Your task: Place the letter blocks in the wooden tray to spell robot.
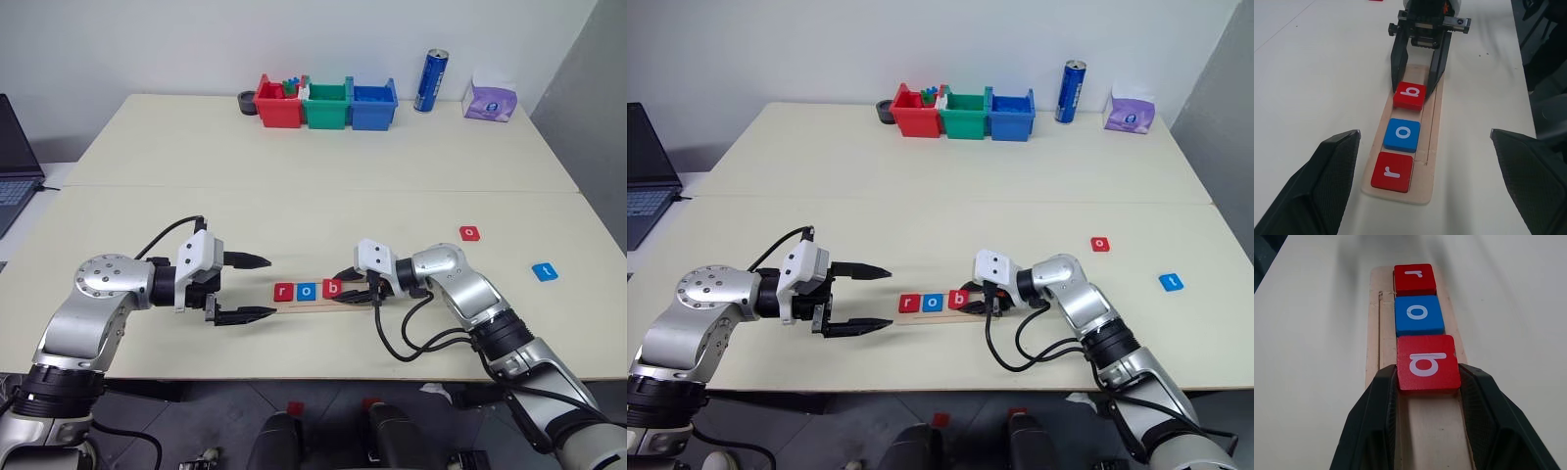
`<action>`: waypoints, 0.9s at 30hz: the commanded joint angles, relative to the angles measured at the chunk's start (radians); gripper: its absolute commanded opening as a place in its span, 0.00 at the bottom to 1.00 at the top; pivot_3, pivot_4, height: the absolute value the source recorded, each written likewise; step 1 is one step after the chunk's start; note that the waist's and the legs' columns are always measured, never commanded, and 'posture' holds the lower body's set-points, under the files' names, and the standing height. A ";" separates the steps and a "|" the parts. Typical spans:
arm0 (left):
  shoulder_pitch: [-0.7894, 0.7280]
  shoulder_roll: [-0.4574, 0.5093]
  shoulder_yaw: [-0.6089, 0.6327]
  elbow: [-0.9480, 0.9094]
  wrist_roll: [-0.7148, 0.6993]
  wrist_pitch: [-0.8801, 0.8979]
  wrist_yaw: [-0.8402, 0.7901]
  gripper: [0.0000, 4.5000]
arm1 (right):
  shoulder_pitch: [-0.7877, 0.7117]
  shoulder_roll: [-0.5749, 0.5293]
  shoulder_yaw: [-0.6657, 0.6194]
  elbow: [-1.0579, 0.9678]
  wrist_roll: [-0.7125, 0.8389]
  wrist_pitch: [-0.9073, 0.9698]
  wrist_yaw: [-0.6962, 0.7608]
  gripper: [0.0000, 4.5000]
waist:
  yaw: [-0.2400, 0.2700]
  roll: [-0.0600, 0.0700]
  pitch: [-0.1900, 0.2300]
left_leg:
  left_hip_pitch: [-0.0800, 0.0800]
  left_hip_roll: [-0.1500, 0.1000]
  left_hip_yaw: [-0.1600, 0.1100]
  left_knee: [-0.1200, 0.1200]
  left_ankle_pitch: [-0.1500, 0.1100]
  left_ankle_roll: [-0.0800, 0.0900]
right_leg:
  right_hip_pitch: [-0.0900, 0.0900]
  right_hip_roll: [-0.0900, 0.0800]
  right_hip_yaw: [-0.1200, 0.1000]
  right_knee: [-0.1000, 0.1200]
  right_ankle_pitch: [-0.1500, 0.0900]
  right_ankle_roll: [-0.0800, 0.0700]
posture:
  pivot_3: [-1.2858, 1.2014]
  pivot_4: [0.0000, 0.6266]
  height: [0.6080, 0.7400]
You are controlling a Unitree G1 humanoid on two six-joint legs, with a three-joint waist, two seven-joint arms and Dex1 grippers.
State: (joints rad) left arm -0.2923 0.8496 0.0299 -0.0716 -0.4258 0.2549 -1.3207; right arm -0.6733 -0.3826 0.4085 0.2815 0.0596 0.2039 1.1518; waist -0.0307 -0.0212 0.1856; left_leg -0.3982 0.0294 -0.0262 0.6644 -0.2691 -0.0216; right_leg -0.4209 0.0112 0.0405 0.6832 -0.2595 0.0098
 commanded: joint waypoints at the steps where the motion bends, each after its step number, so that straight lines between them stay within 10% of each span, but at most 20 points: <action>1: 0.001 0.010 0.020 -0.032 -0.011 -0.006 0.001 1.00 | -0.013 0.009 -0.008 -0.006 -0.001 -0.017 0.007 0.33 | 0.000 0.000 0.000 | 0.000 0.000 0.000 0.000 0.000 0.000 | 0.000 0.000 0.000 0.000 0.000 0.000 | 0.52 0.24 1.00; 27: 0.012 0.021 0.025 -0.030 -0.009 -0.013 -0.009 1.00 | -0.031 0.047 -0.014 0.042 -0.021 -0.037 -0.001 0.33 | 0.000 0.000 0.000 | 0.000 0.000 0.000 0.000 0.000 0.000 | 0.000 0.000 0.000 0.000 0.000 0.000 | 0.52 0.24 1.00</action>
State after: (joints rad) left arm -0.2784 0.8532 0.0300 -0.0740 -0.4257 0.2537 -1.3237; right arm -0.6824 -0.3336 0.4085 0.3340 0.0306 0.1812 1.1377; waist -0.0311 -0.0211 0.1856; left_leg -0.3981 0.0293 -0.0262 0.6644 -0.2691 -0.0216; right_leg -0.4208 0.0112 0.0405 0.6834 -0.2595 0.0097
